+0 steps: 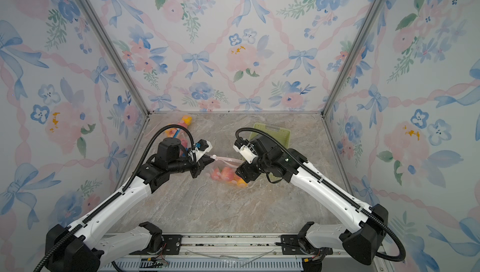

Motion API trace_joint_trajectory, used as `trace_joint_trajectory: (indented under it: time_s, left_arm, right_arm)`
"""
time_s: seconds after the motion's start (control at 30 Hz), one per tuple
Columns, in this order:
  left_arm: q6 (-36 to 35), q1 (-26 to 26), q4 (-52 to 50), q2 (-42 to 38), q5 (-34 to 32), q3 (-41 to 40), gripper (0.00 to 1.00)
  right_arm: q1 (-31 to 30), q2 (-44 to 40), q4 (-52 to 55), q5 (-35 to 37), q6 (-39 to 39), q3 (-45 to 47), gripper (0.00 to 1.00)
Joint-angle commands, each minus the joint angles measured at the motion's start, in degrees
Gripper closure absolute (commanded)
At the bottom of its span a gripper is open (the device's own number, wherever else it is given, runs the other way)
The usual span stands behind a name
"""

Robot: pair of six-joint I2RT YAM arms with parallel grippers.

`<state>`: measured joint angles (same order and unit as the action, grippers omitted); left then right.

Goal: Place the peach in a zip-top bag and seal the zipper
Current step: Zip the zipper on the zipper food storage bag.

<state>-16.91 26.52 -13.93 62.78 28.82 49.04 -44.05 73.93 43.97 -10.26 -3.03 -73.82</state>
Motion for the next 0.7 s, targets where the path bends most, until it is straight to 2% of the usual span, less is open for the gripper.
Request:
trace_joint_trajectory:
  time_s: [0.0, 0.07, 0.3, 0.67]
  left_arm:
    - [-2.2, 0.2, -2.0, 0.0, 2.4, 2.7, 1.00]
    - [-2.2, 0.1, -2.2, 0.2, 3.1, 3.2, 1.00]
    - [-1.7, 0.1, -2.7, 0.5, 2.9, 3.4, 1.00]
    - [0.2, 0.1, -2.7, 1.8, 2.9, 3.5, 1.00]
  right_arm:
    - [-0.5, 2.3, -3.2, -7.6, -4.2, -4.3, 0.21]
    - [-0.6, 3.2, -5.9, -10.6, -4.6, -5.2, 0.23]
    - [-0.4, 8.3, -15.9, -17.9, -2.8, -6.8, 0.39]
    - [-0.5, 13.3, -18.7, -21.0, -1.7, -9.2, 0.55]
